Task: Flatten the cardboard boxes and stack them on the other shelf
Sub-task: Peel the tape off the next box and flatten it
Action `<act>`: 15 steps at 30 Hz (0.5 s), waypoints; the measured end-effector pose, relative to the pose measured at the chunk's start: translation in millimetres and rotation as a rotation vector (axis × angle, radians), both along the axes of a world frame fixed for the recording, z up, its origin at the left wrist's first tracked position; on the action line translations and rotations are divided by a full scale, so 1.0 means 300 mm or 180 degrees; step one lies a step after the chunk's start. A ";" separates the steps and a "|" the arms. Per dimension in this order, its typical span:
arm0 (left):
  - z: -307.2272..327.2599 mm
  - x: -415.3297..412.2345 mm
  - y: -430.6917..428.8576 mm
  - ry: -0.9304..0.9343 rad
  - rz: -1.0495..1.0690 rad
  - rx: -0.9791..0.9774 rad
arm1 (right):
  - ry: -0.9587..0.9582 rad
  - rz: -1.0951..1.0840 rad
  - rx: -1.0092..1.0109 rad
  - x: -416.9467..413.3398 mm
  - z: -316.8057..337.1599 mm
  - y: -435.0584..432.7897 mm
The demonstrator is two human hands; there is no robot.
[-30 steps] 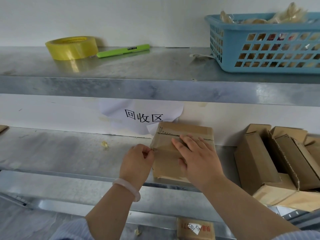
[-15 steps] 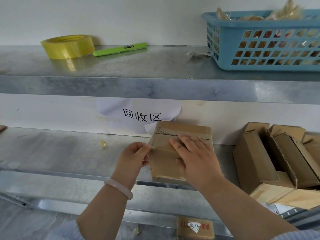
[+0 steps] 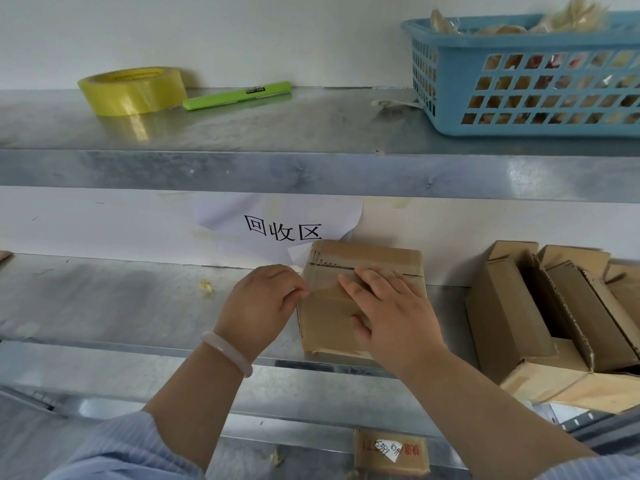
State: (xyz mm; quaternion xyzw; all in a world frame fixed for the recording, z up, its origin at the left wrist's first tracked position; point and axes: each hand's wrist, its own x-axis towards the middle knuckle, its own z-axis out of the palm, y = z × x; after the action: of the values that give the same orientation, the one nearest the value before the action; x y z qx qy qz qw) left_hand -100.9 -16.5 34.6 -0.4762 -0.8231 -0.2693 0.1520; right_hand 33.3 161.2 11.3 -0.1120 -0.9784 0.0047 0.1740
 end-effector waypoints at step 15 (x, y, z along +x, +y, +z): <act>0.046 -0.052 0.031 -0.0601 0.0297 0.0505 | -0.0040 0.0106 -0.0062 0.020 0.005 -0.008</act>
State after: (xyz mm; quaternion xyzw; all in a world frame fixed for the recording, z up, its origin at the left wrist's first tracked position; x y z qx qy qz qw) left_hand -116.7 -7.2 48.5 -0.3964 -0.8311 -0.3699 0.1235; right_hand 39.2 158.9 12.6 -0.0974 -0.9811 0.0164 0.1666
